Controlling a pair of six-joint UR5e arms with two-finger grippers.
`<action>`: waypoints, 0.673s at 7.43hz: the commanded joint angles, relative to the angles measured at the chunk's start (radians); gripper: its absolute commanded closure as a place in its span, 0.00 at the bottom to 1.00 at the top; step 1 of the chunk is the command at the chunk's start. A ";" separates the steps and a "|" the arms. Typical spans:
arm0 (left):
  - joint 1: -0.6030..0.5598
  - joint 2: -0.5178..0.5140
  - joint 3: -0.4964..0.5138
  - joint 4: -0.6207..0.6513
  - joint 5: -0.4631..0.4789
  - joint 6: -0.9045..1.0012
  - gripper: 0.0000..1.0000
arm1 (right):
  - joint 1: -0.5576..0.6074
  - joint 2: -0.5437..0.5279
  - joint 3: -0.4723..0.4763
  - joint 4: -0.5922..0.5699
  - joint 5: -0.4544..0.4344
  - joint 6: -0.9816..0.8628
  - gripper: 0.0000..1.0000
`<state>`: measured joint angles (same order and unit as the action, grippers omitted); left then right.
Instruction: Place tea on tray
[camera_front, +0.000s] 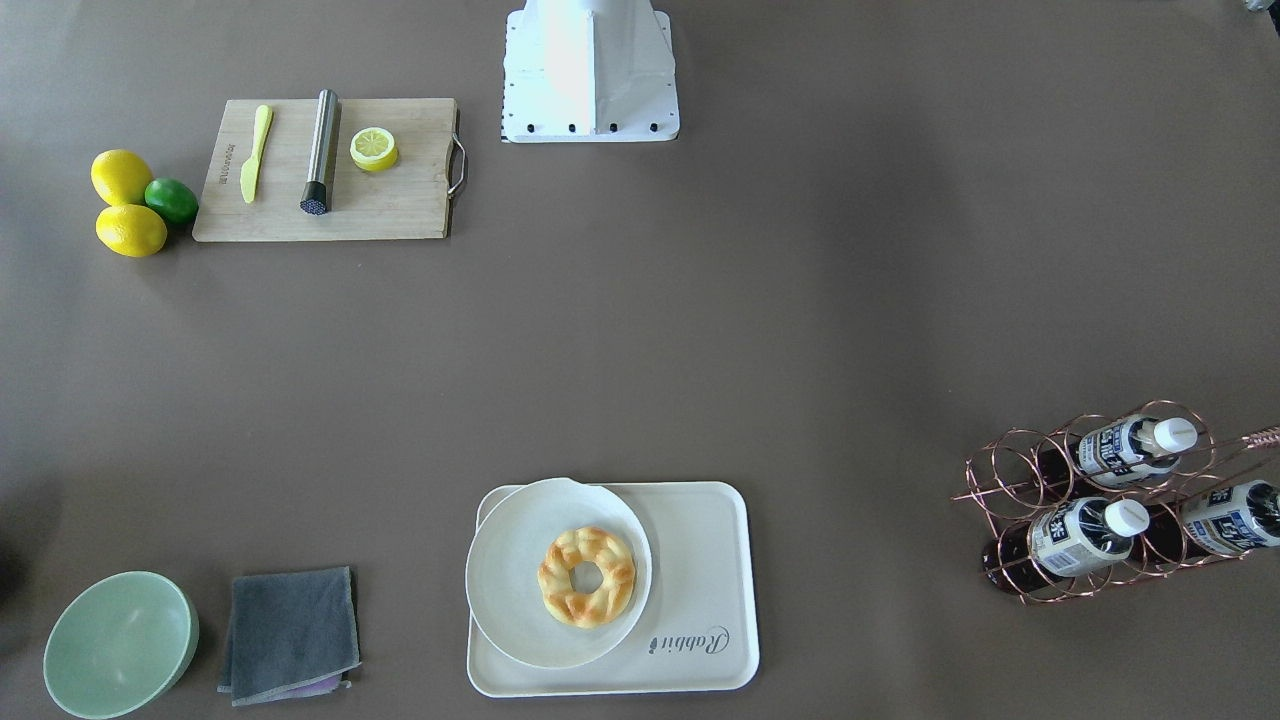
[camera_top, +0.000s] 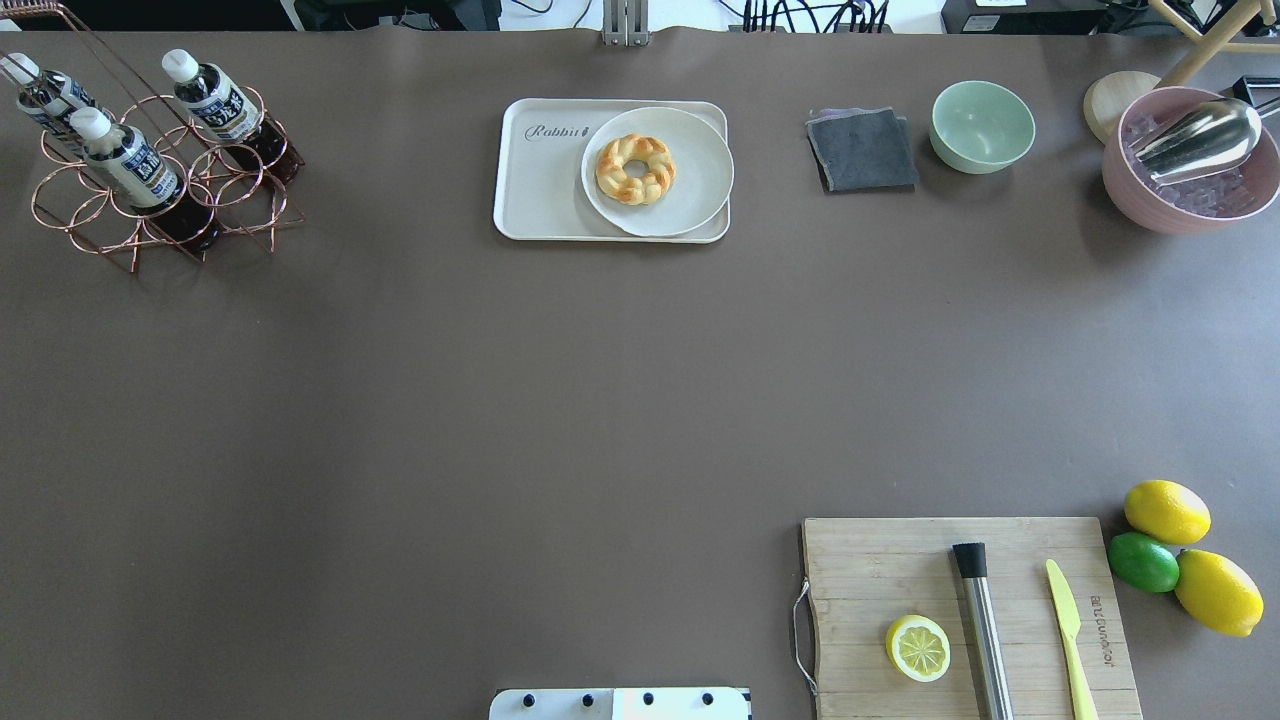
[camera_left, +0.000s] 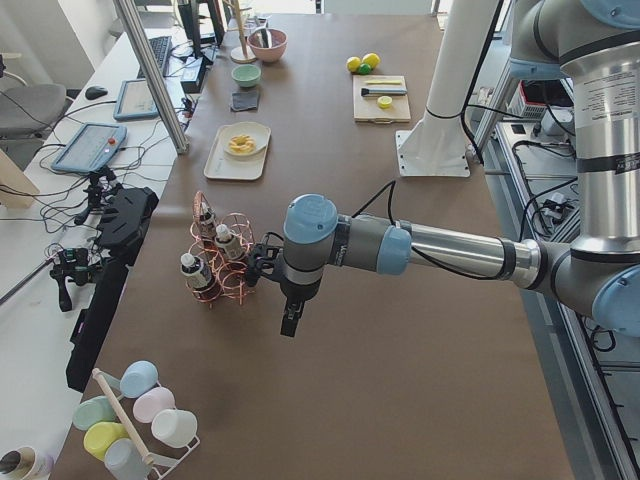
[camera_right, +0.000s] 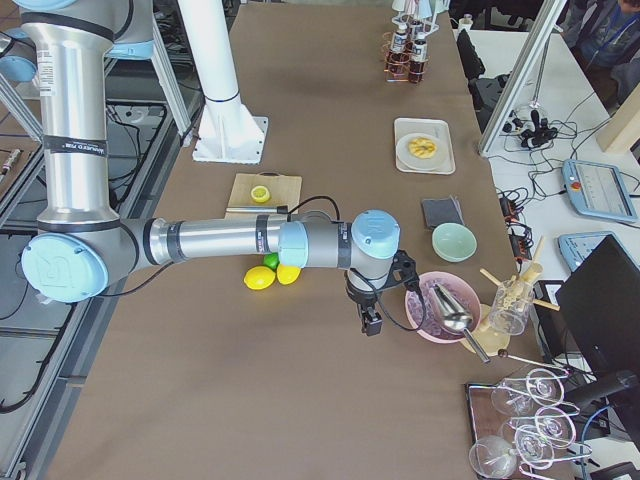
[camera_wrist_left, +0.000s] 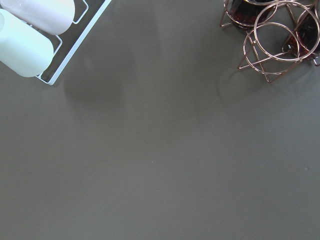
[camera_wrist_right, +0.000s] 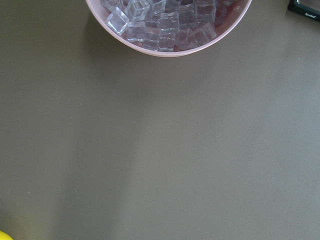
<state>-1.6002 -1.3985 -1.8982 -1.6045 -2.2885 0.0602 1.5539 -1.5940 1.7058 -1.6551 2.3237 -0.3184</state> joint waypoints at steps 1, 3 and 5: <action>0.000 0.006 0.001 0.000 0.001 -0.002 0.03 | -0.003 -0.004 0.000 0.000 0.000 0.001 0.00; 0.000 0.004 -0.002 -0.002 0.000 -0.011 0.03 | -0.003 -0.004 0.003 0.000 0.002 0.002 0.00; 0.023 -0.005 -0.007 -0.020 0.000 -0.043 0.02 | -0.003 -0.004 0.003 0.000 0.002 0.004 0.00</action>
<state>-1.5932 -1.3995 -1.9007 -1.6067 -2.2886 0.0426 1.5509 -1.5983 1.7084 -1.6551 2.3254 -0.3162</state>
